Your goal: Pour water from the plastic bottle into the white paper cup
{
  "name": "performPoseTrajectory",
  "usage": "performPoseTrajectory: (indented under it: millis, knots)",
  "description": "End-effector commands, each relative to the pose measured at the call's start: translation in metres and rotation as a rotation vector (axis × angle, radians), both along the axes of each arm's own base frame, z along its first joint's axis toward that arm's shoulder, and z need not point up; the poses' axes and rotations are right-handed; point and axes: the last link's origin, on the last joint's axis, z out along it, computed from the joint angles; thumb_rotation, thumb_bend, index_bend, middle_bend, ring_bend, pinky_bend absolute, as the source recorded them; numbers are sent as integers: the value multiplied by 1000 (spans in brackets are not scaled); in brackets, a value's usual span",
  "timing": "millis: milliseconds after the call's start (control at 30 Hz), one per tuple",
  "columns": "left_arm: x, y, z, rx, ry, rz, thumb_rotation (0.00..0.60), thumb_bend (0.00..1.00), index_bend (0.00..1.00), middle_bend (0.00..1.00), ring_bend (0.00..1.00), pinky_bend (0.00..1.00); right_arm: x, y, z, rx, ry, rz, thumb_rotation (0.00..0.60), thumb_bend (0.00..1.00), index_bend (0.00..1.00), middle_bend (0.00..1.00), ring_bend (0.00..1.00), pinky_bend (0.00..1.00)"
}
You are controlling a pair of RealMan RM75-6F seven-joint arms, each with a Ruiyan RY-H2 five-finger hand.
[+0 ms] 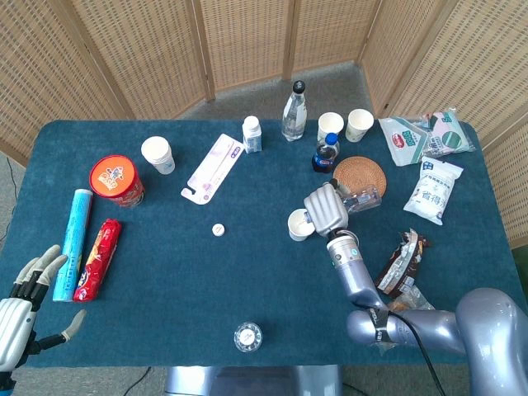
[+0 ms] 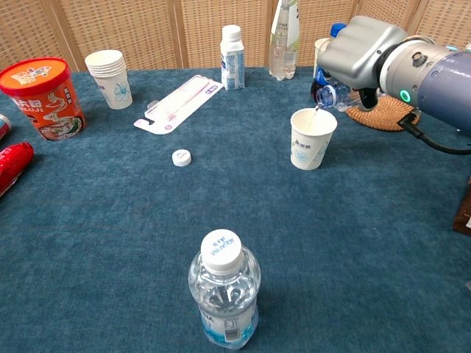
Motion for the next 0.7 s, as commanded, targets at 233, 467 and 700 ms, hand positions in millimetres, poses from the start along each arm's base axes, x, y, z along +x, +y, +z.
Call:
performPoseTrajectory:
  millis: [233,467,700]
  knots:
    - [1,-1,2,7,3,2,443,389,51,22,0,0,-1,2,1,35,-85,-49,600,322,607,683,583,545]
    - [2,-1,2,7,4,0,445,389,51,22,0,0,0,-1,5,45,-173,-101,600,318,605,681,584,543]
    - [3,0,2,8,4,2,443,389,51,22,0,0,-3,-5,11,44,-240,-141,600,318,605,681,583,544]
